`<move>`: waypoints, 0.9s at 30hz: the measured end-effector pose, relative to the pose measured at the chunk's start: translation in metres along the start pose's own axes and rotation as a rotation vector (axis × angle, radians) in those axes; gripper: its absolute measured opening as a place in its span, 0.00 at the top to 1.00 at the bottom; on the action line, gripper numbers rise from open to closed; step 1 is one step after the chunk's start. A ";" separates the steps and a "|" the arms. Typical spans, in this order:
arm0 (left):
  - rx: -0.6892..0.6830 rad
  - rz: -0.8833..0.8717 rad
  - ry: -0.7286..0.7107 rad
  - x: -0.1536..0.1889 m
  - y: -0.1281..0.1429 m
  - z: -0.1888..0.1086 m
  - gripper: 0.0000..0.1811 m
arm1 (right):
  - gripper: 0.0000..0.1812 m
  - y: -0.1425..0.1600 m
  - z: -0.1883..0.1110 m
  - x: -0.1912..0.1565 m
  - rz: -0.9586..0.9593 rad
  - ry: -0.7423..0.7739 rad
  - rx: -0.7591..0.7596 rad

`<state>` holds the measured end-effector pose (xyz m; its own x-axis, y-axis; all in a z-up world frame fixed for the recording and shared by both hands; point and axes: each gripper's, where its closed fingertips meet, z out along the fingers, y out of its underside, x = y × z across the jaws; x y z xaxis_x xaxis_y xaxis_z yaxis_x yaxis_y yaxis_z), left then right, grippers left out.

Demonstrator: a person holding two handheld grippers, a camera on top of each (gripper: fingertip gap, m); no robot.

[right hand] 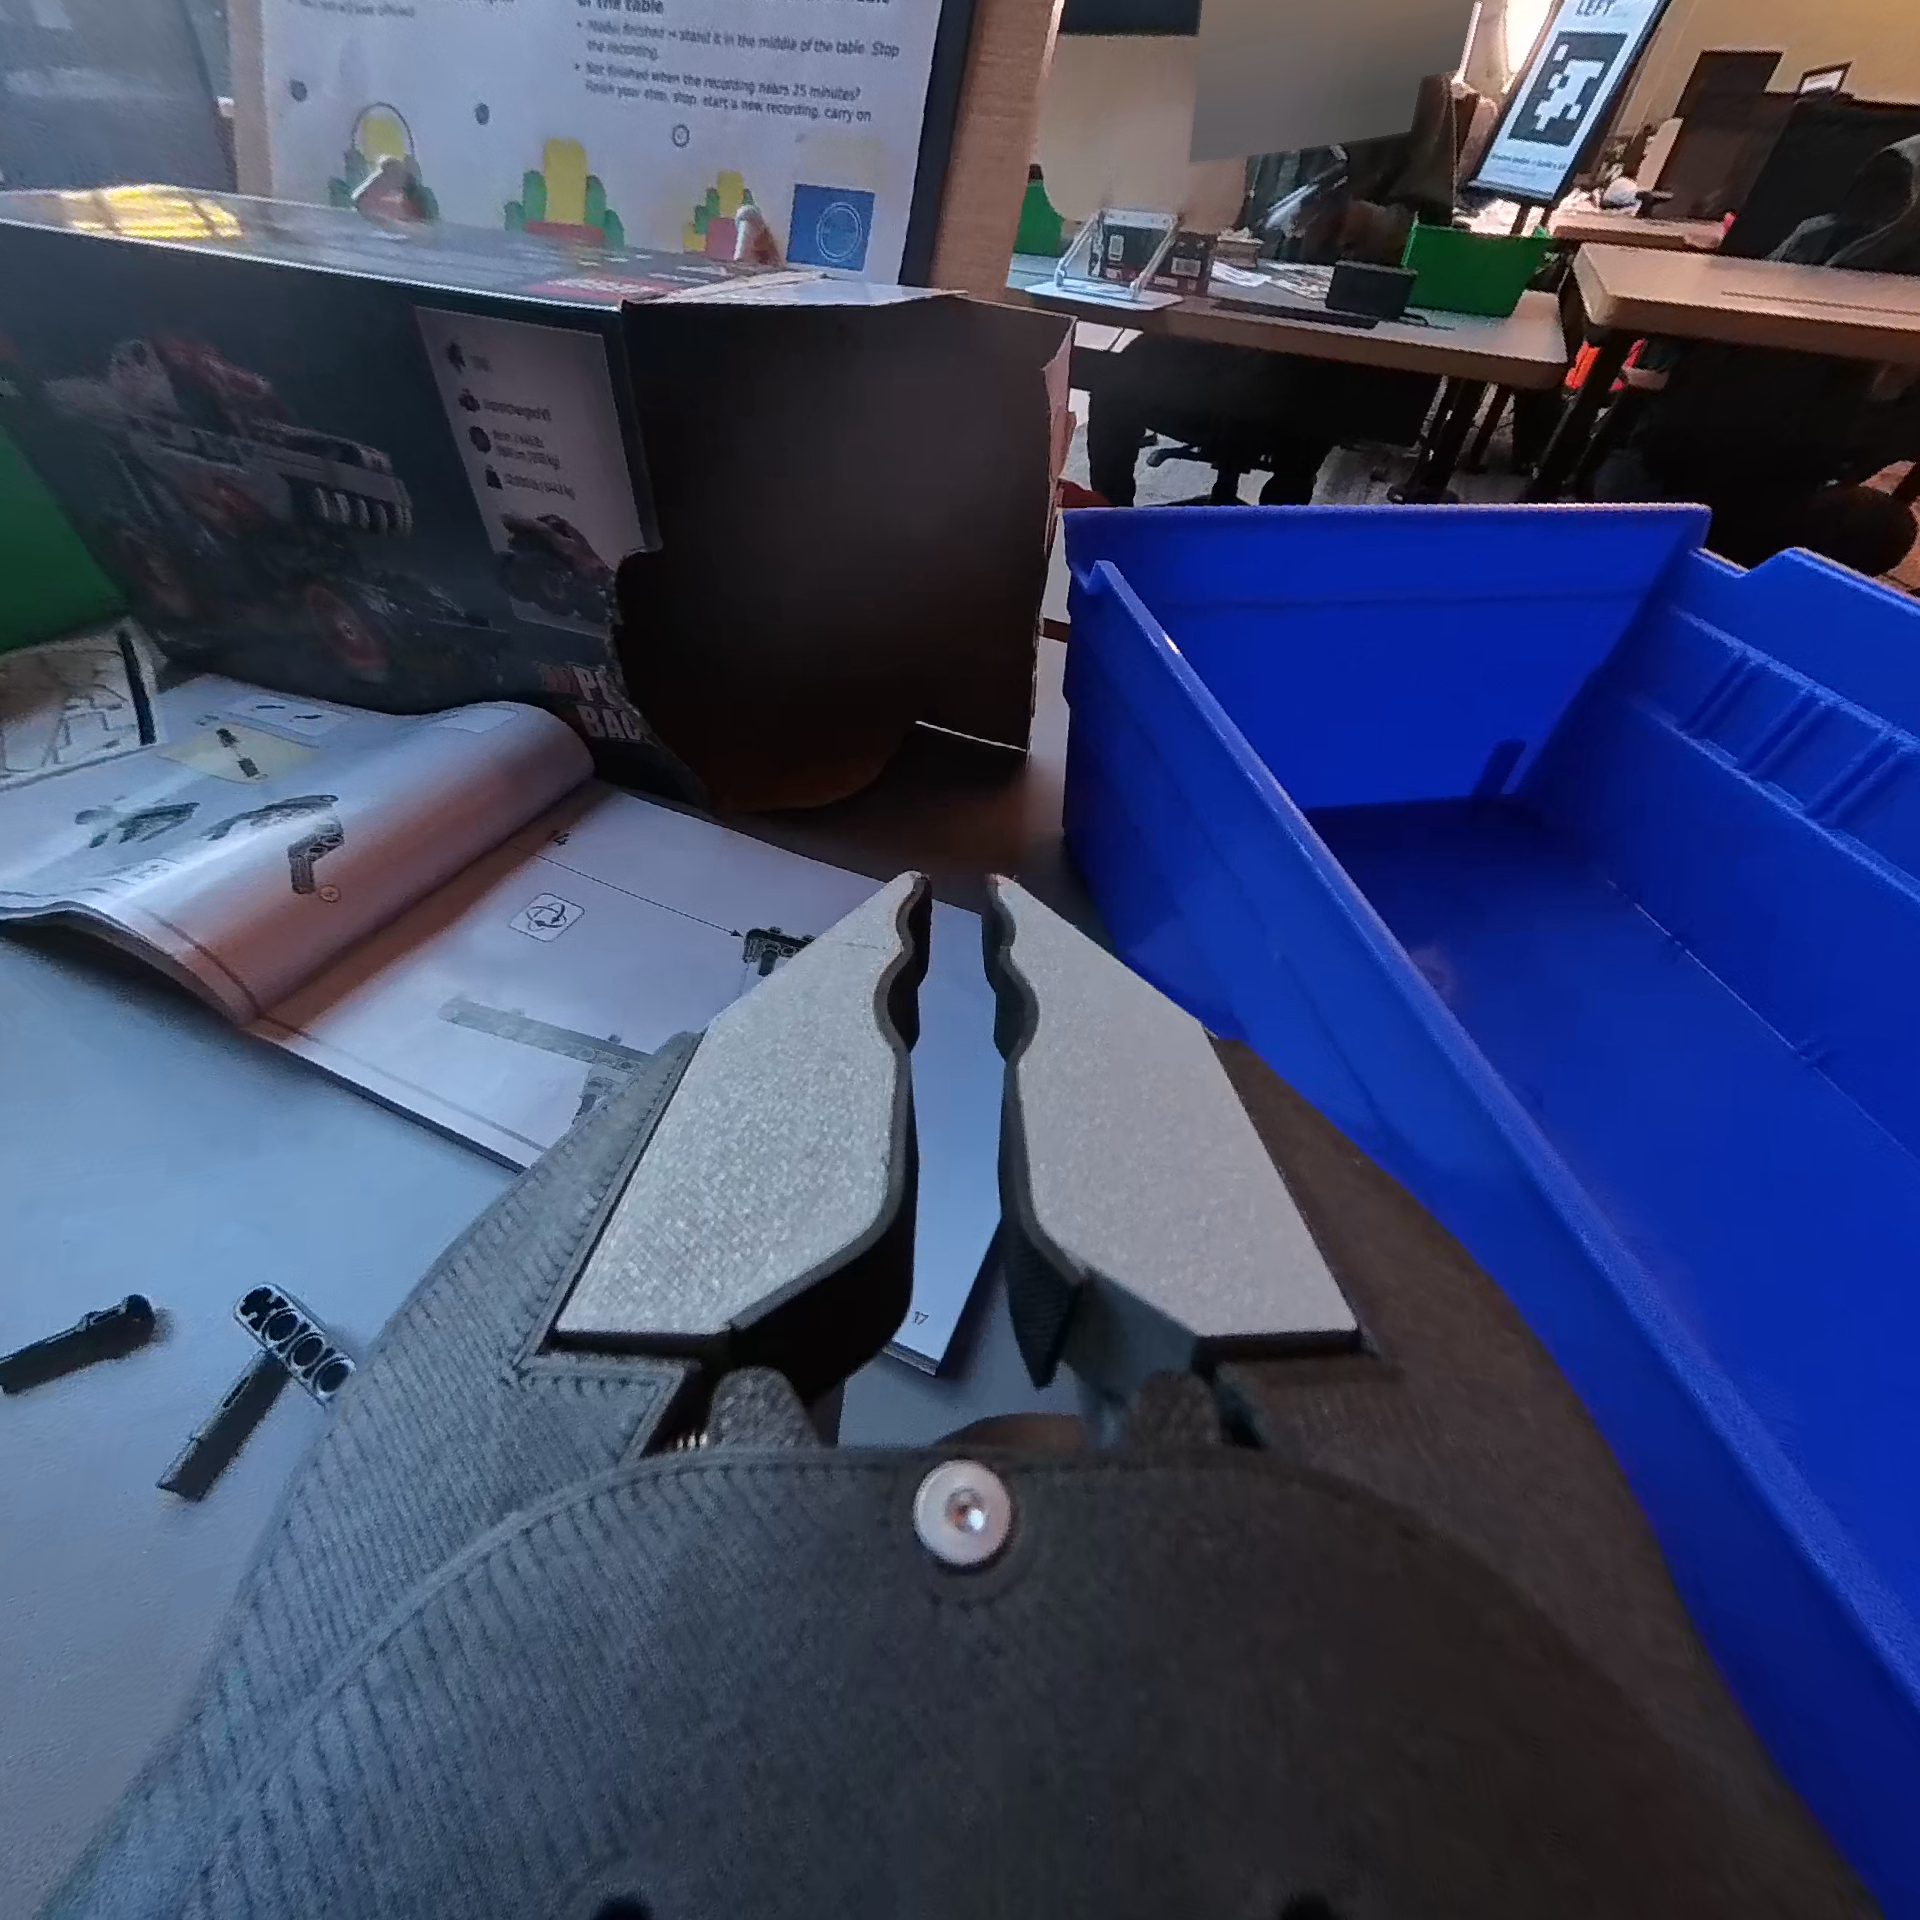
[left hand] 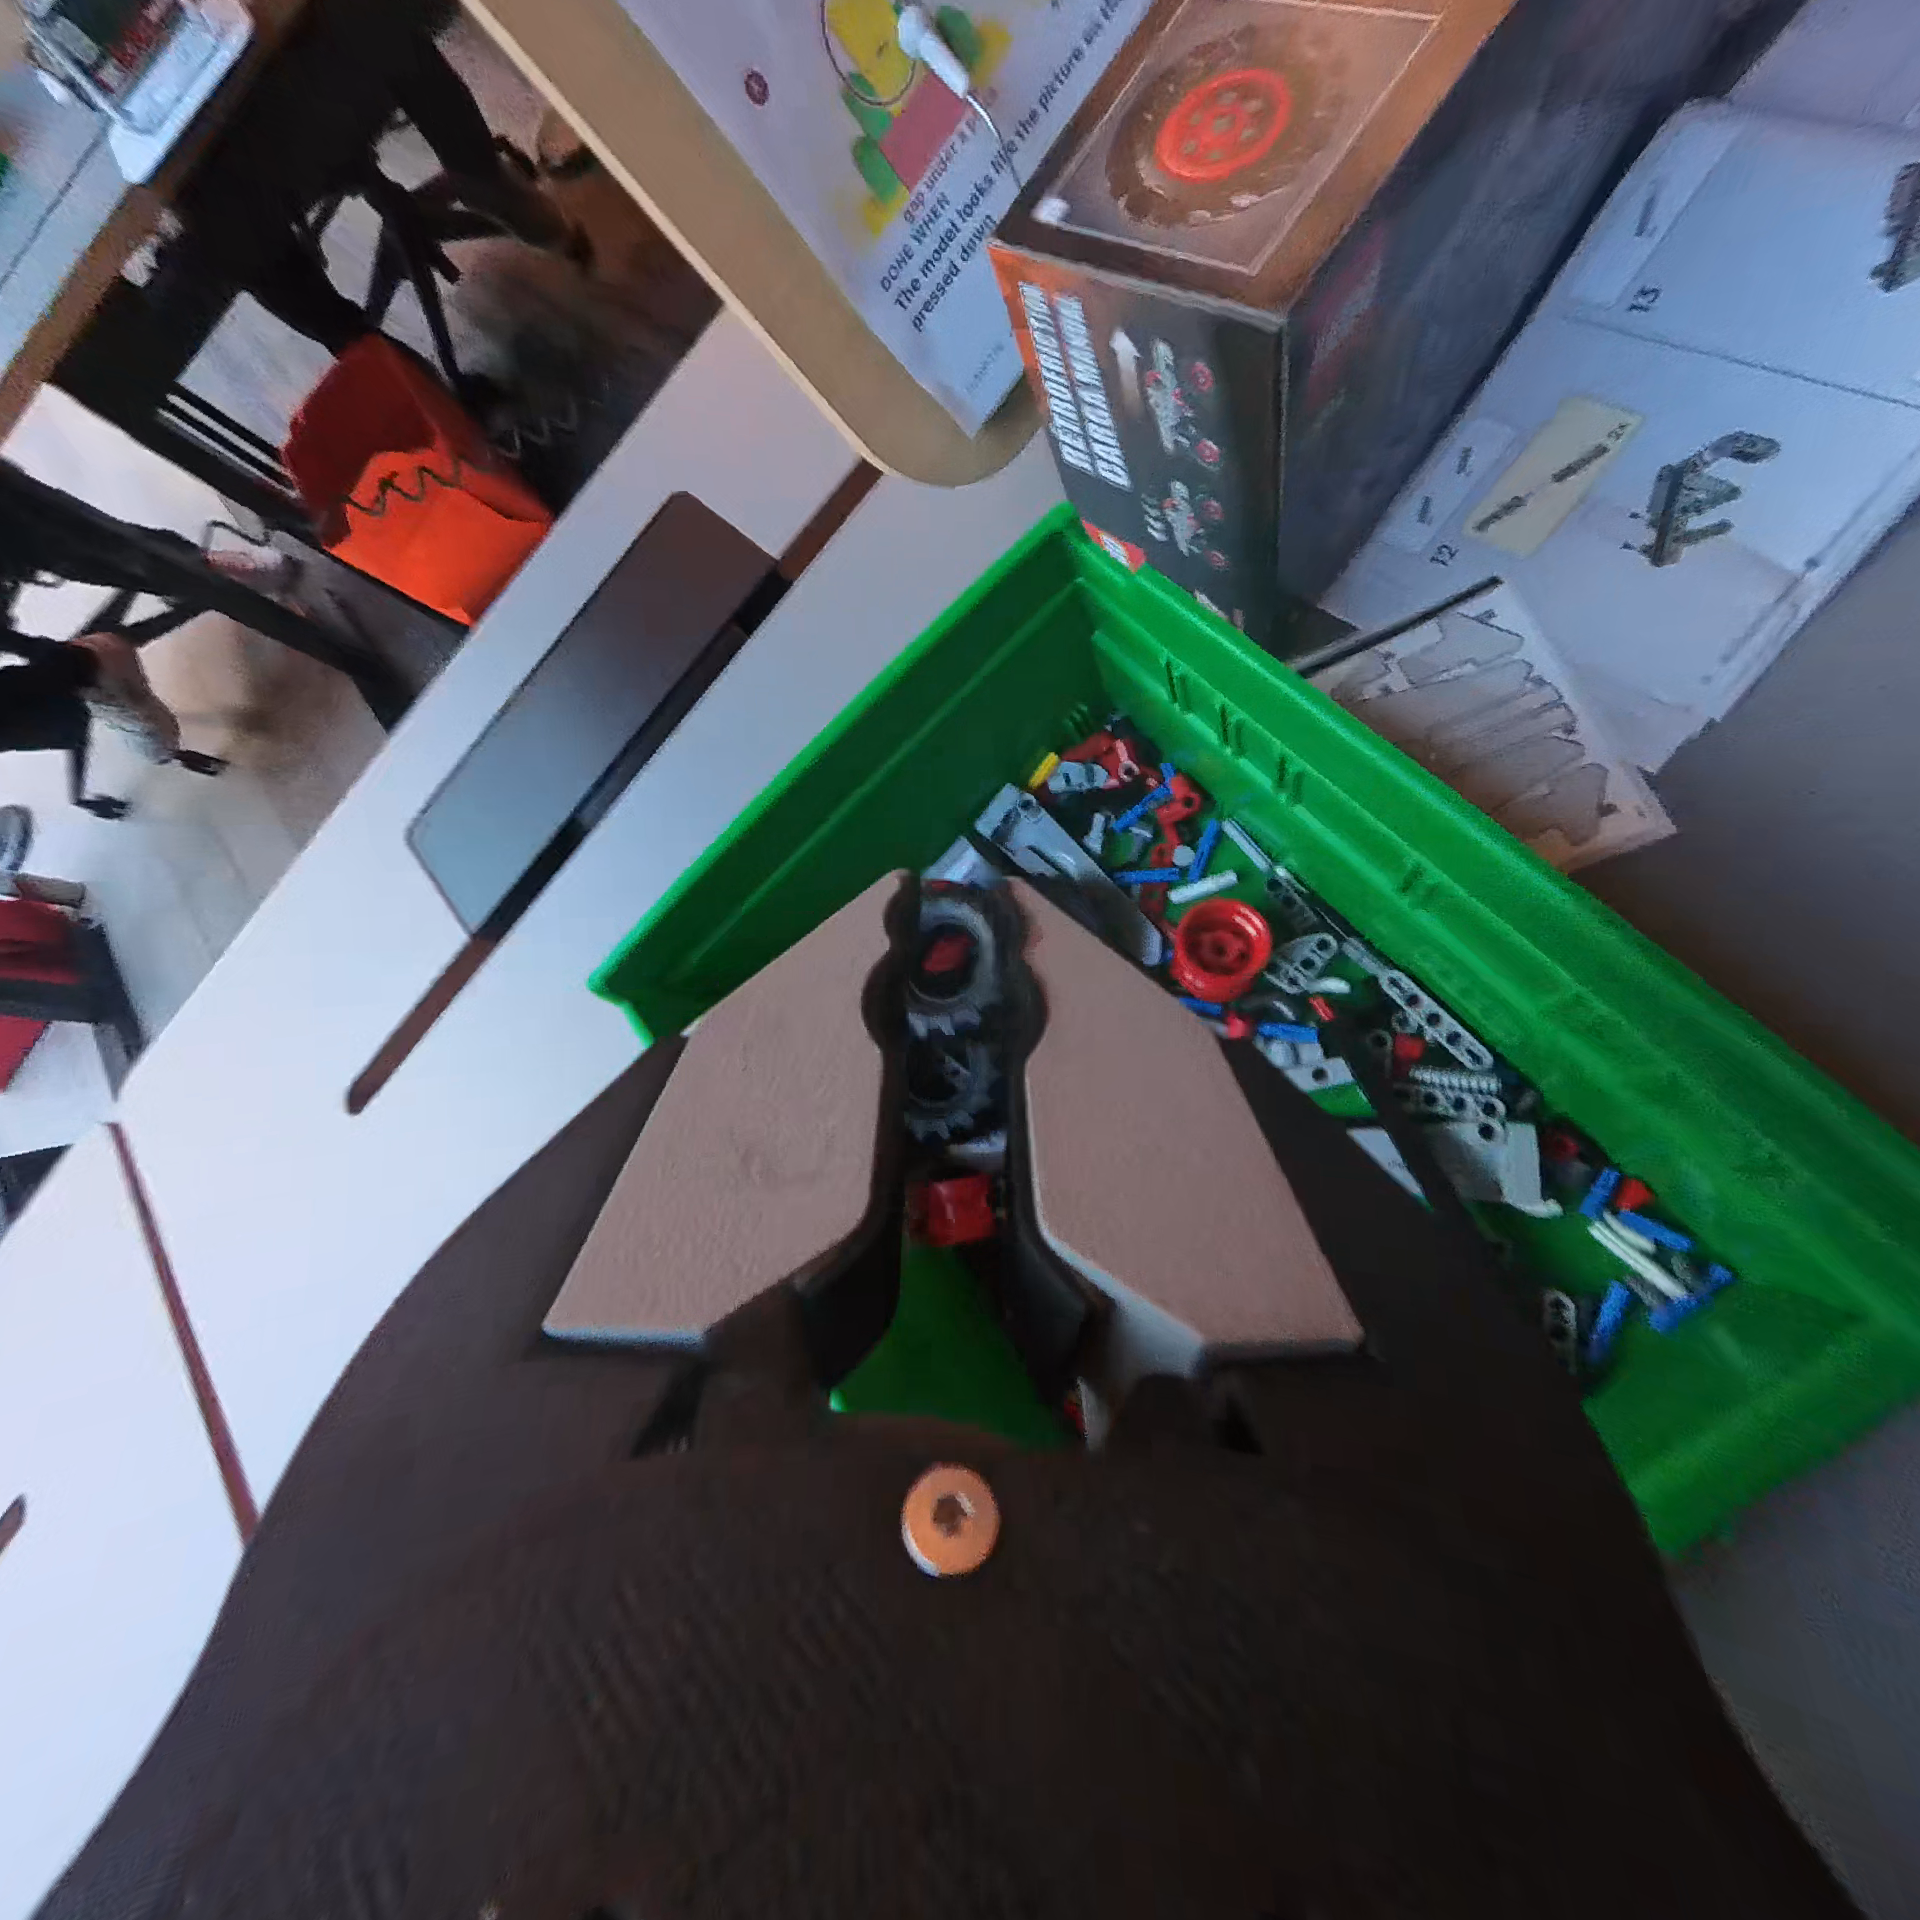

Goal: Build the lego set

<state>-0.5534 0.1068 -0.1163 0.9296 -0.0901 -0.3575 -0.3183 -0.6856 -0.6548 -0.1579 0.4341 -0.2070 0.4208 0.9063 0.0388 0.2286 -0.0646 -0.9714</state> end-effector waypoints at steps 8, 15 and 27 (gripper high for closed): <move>-0.387 0.061 -0.089 0.000 0.108 0.015 0.82 | 0.96 -0.001 0.001 -0.002 0.014 -0.016 0.008; -0.212 -0.090 -0.049 0.001 0.097 0.003 0.73 | 0.95 -0.005 -0.002 0.006 0.035 0.016 0.044; 0.304 -0.303 -0.265 -0.037 0.050 -0.031 0.86 | 0.94 -0.006 -0.003 0.022 -0.003 0.124 0.041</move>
<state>-0.5979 0.0537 -0.1150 0.9220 0.2936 -0.2525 -0.1182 -0.4076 -0.9055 -0.1477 0.4533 -0.2002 0.5264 0.8475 0.0681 0.1947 -0.0422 -0.9800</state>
